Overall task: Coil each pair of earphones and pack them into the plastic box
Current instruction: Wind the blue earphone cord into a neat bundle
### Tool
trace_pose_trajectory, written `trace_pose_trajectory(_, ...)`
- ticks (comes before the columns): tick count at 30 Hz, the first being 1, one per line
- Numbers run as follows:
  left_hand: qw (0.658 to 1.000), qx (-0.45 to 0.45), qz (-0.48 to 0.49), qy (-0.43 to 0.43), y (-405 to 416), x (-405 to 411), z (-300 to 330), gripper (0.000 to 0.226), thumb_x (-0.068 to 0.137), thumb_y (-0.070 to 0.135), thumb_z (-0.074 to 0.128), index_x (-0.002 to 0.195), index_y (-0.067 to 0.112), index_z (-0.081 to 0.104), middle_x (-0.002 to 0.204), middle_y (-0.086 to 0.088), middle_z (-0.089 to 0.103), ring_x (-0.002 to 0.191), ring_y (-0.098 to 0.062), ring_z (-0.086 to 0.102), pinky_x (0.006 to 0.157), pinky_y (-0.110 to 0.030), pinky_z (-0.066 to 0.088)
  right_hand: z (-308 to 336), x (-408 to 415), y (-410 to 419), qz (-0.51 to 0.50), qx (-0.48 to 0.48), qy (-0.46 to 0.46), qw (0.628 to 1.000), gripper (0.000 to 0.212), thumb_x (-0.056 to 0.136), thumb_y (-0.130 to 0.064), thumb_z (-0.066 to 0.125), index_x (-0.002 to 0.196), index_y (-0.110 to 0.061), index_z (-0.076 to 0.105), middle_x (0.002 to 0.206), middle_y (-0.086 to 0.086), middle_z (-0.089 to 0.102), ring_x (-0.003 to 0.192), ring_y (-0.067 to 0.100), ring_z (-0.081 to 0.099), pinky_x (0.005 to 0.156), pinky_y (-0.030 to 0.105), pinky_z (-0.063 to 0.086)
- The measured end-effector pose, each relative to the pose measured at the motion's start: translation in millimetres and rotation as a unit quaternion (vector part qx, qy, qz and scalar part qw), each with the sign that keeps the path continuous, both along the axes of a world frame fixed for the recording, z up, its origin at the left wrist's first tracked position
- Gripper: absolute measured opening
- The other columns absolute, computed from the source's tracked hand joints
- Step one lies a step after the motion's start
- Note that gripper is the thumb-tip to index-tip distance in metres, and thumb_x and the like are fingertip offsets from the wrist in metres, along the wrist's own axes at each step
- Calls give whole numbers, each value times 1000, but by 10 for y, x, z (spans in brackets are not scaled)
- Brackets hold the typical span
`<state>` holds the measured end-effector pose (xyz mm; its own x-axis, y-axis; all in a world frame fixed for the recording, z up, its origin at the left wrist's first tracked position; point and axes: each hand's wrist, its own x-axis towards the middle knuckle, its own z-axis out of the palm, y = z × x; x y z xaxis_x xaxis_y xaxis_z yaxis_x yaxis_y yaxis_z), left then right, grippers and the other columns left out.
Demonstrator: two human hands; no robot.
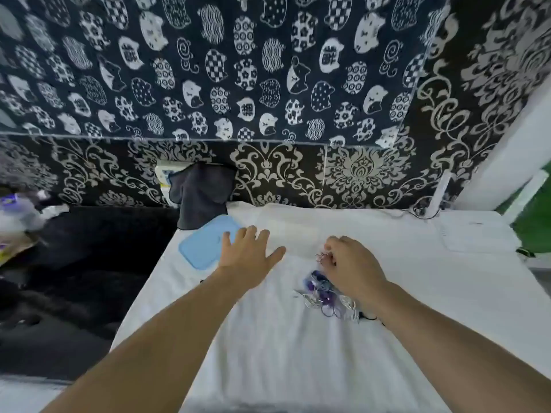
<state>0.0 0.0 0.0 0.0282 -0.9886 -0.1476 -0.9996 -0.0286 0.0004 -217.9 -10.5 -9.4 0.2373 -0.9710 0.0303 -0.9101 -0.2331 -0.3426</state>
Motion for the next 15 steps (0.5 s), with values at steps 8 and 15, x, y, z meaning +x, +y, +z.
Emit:
trace_pose_trajectory(8,995,90,16,35,499,86,-599,63,102,62,27,156,29,25,162,-2,29,147,-25,31,120,-46,21,-545,-240,283,-6,97,36,995,32,93,-26,51,122,-26,64,112,4,61,103,27,59,85,40,52)
trace_pose_trajectory(15,994,88,4,65,777,55,-496,62,103,59,32,157,29,24,163,-3,28,147,-27,31,118,-45,24,-408,-183,409,-11,81,42,996,15,86,-15,55,86,-15,71,93,2,59,85,26,60,64,32,43)
